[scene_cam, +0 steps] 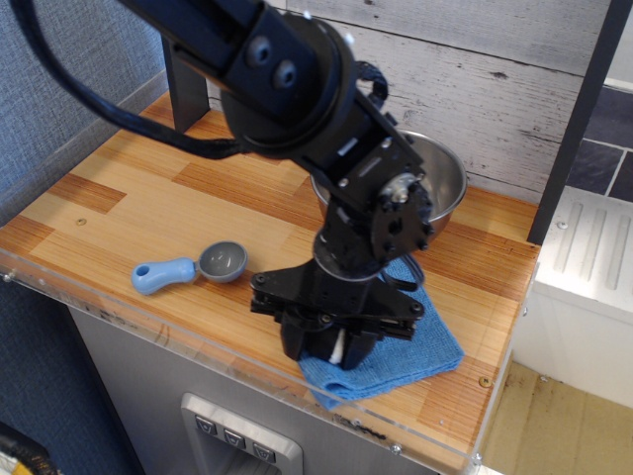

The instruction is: Put the sushi next to the silver pan.

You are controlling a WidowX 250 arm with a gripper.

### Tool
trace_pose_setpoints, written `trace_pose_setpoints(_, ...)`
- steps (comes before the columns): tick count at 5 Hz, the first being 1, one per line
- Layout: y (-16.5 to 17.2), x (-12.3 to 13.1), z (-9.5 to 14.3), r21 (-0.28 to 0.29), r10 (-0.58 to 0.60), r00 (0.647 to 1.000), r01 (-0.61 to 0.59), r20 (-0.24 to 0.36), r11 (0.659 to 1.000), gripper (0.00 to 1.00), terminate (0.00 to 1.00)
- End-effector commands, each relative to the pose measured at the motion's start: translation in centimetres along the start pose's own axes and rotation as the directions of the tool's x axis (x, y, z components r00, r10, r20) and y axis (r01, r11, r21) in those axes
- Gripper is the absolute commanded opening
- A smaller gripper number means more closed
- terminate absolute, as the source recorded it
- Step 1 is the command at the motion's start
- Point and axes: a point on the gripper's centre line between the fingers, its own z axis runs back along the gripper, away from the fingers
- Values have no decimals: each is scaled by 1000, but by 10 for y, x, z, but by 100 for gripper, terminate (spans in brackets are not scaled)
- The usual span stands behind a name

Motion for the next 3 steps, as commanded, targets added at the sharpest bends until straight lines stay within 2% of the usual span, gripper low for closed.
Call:
trace_pose_setpoints(1,-31,8,50,-84,-15,993,25,118,996,0,0)
trace_pose_setpoints(2,-37,12,64,-78,-32,988,44,151,996,0,0)
trace_pose_setpoints(3,-24,23,78,-77,17,984,-3,179,997,0,0)
